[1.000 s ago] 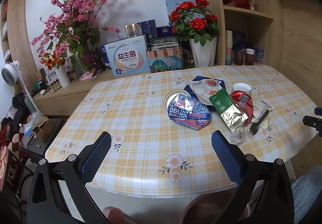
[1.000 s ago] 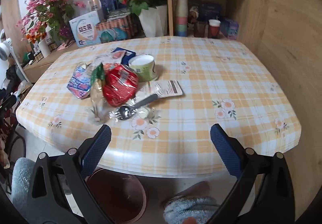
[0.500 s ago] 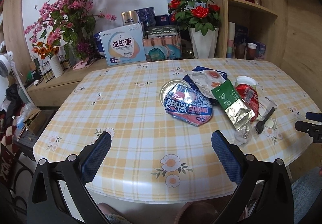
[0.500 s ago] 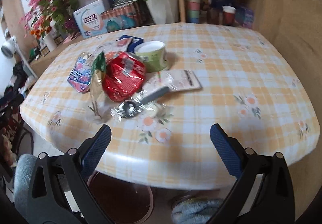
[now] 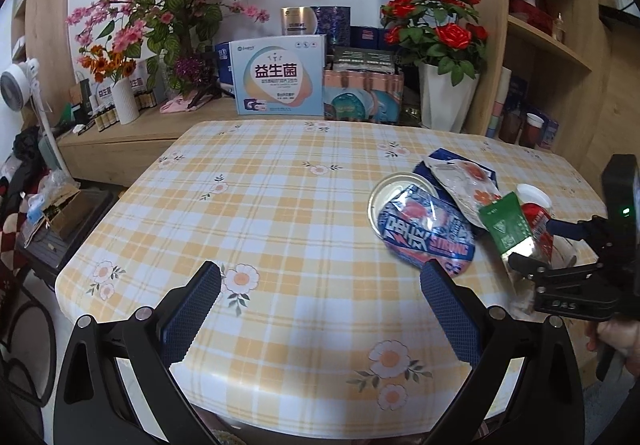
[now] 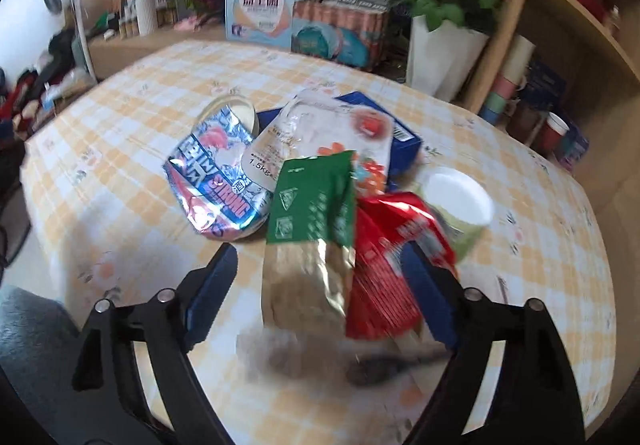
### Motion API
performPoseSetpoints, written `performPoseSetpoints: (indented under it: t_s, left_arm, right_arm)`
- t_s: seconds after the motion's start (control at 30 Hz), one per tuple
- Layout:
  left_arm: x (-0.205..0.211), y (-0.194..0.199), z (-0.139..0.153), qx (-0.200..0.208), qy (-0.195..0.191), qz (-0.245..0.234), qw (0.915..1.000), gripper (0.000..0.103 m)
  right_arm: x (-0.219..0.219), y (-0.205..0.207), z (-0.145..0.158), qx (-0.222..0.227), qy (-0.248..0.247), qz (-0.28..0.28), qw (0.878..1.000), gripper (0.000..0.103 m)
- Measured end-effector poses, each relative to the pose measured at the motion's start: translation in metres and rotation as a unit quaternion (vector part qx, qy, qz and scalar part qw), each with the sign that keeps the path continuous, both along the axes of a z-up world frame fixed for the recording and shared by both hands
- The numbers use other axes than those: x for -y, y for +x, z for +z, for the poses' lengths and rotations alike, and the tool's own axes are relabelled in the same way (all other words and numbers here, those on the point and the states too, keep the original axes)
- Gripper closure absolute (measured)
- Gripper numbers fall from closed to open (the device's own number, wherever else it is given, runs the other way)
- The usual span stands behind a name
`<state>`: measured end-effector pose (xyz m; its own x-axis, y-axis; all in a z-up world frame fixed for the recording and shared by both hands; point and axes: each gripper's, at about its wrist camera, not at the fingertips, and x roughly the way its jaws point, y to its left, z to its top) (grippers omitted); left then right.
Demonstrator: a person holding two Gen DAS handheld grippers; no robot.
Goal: Collect trash
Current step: 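Reach the right tool to the green-and-gold snack packet and close on it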
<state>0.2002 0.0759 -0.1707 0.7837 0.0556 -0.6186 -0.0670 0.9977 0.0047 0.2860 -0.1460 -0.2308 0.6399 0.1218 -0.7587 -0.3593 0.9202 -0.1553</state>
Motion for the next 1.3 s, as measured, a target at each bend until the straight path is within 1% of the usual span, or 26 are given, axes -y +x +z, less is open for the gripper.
performPoseSetpoints:
  t_s: [0.07,0.1,0.13,0.17,0.2,0.27,0.33,0.4,0.53,0.57,0.6,0.7,0.77,0.8,0.83,0.9,1.0,1.1,1.17,1.2,1.23,1.3]
  left_arm:
    - [-0.006,0.003,-0.001,-0.001,-0.002,0.003,1.0,0.005]
    - [-0.008,0.005,-0.002,-0.002,-0.004,0.003,1.0,0.005]
    - [-0.009,0.005,-0.003,-0.003,-0.006,0.004,1.0,0.005]
    - [-0.01,0.006,-0.004,-0.005,-0.009,0.003,0.9999,0.005]
    - [-0.01,0.007,-0.005,-0.005,-0.011,0.002,0.9999,0.005]
    - [-0.009,0.007,-0.006,-0.005,-0.012,-0.002,0.9999,0.005]
    - [-0.006,0.008,-0.007,-0.005,-0.014,-0.006,0.9999,0.005]
    - [0.0,0.008,-0.007,-0.006,-0.019,-0.015,0.9997,0.005]
    - [0.016,0.007,-0.006,-0.007,-0.028,-0.037,0.9989,0.006]
    - [0.021,0.006,-0.006,-0.008,-0.031,-0.043,0.9986,0.006]
    - [0.029,0.006,-0.006,-0.01,-0.035,-0.054,0.9979,0.006]
    - [0.049,0.007,-0.009,-0.016,-0.044,-0.08,0.9957,0.006]
    - [0.066,0.007,-0.013,-0.024,-0.046,-0.103,0.9933,0.007]
    - [0.078,0.007,-0.017,-0.027,-0.043,-0.117,0.9918,0.007]
    - [0.089,0.007,-0.021,-0.031,-0.038,-0.13,0.9902,0.008]
    - [0.108,0.008,-0.029,-0.042,-0.034,-0.155,0.9864,0.01]
    - [0.128,0.01,-0.04,-0.059,-0.042,-0.181,0.9809,0.011]
    - [0.142,0.013,-0.045,-0.067,-0.042,-0.192,0.9781,0.012]
    - [0.148,0.014,-0.048,-0.07,-0.047,-0.196,0.977,0.012]
    - [0.148,0.015,-0.048,-0.071,-0.049,-0.196,0.9769,0.012]
    - [0.149,0.015,-0.048,-0.072,-0.051,-0.195,0.9769,0.012]
    - [0.149,0.017,-0.049,-0.073,-0.055,-0.191,0.9774,0.012]
  right_arm:
    - [-0.006,0.008,-0.008,-0.006,-0.016,-0.005,1.0,0.026]
    - [-0.008,0.011,-0.011,-0.011,-0.023,-0.006,1.0,0.029]
    - [-0.01,0.012,-0.014,-0.016,-0.033,-0.008,0.999,0.037]
    - [-0.009,0.012,-0.015,-0.023,-0.03,-0.007,0.999,0.043]
    - [-0.008,0.012,-0.013,-0.026,-0.02,-0.006,0.999,0.054]
    - [0.002,0.008,-0.002,-0.021,0.022,-0.011,0.999,0.057]
    - [0.012,0.004,0.011,-0.017,0.06,-0.014,0.998,0.062]
    - [0.025,0.0,0.025,-0.01,0.097,-0.02,0.995,0.063]
    - [0.052,-0.013,0.045,0.004,0.133,-0.038,0.99,0.065]
    - [0.059,-0.016,0.047,0.007,0.138,-0.043,0.989,0.069]
    - [0.066,-0.019,0.049,0.008,0.141,-0.05,0.989,0.082]
    - [0.088,-0.028,0.041,-0.004,0.153,-0.066,0.986,0.081]
    - [0.099,-0.032,0.032,-0.015,0.158,-0.071,0.985,0.088]
    - [0.105,-0.034,0.027,-0.021,0.165,-0.074,0.983,0.094]
    - [0.11,-0.035,0.022,-0.025,0.171,-0.077,0.982,0.096]
    - [0.12,-0.041,0.016,-0.029,0.184,-0.083,0.979,0.097]
    - [0.133,-0.049,0.013,-0.021,0.187,-0.103,0.977,0.097]
    - [0.154,-0.057,0.008,-0.032,0.204,-0.125,0.97,0.096]
    - [0.163,-0.067,0.001,-0.041,0.213,-0.139,0.966,0.076]
    - [0.165,-0.071,-0.003,-0.047,0.219,-0.139,0.964,0.061]
    - [0.165,-0.074,-0.007,-0.051,0.225,-0.138,0.963,0.059]
    - [0.159,-0.078,-0.016,-0.063,0.232,-0.136,0.961,0.059]
